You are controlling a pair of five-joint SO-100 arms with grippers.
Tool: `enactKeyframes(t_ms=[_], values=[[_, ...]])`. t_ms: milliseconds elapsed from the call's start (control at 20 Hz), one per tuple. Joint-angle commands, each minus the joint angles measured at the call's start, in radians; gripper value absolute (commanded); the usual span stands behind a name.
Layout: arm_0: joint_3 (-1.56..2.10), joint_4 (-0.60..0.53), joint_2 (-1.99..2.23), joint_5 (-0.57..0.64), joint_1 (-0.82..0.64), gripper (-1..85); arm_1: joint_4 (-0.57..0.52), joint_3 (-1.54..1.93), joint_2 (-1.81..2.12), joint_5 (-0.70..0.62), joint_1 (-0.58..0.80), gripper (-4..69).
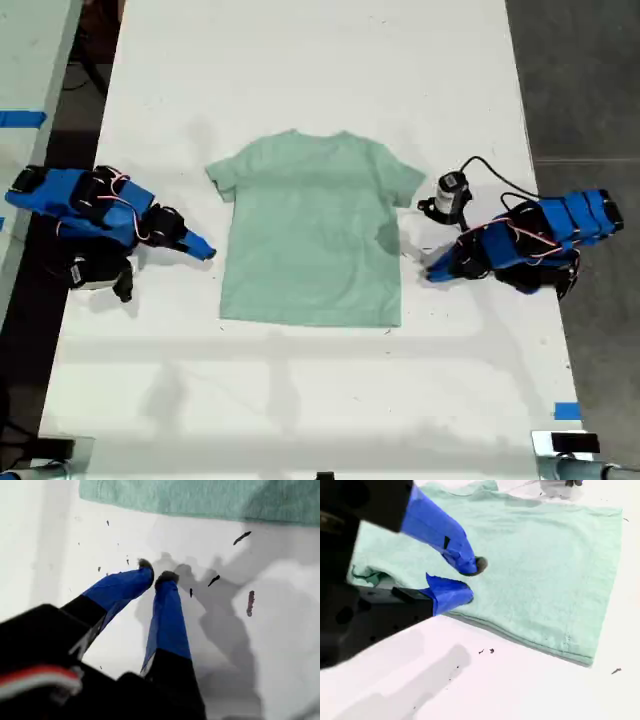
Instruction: Fold t shirt
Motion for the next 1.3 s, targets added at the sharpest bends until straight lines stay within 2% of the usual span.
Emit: enactKeyframes(t_ms=[0,750,800,900,1000,1200,1250], values=[[0.011,-0.015,0.005,-0.005,0.0,5.3,-0.031,0.069,0.008,-0.012,-0.002,4.4],[0.011,-0.015,0.005,-0.005,-0.002,5.3,-0.032,0.071,0.008,-0.012,0.002,4.4],[0.011,-0.015,0.005,-0.005,-0.002,5.3,-0.034,0.072,0.008,-0.003,0.041,4.0],[0.011,-0.015,0.005,-0.005,0.0,5.3,-0.034,0.072,0.008,0.087,0.222,3.9],[0.011,-0.015,0.005,-0.005,-0.002,5.3,-0.034,0.072,0.008,0.083,0.359,3.9],[0.011,-0.015,0.005,-0.005,-0.002,5.3,-0.034,0.072,0.008,0.12,0.483,3.9],[0.011,-0.015,0.005,-0.005,-0.002,5.3,-0.034,0.072,0.008,0.092,0.499,3.9]])
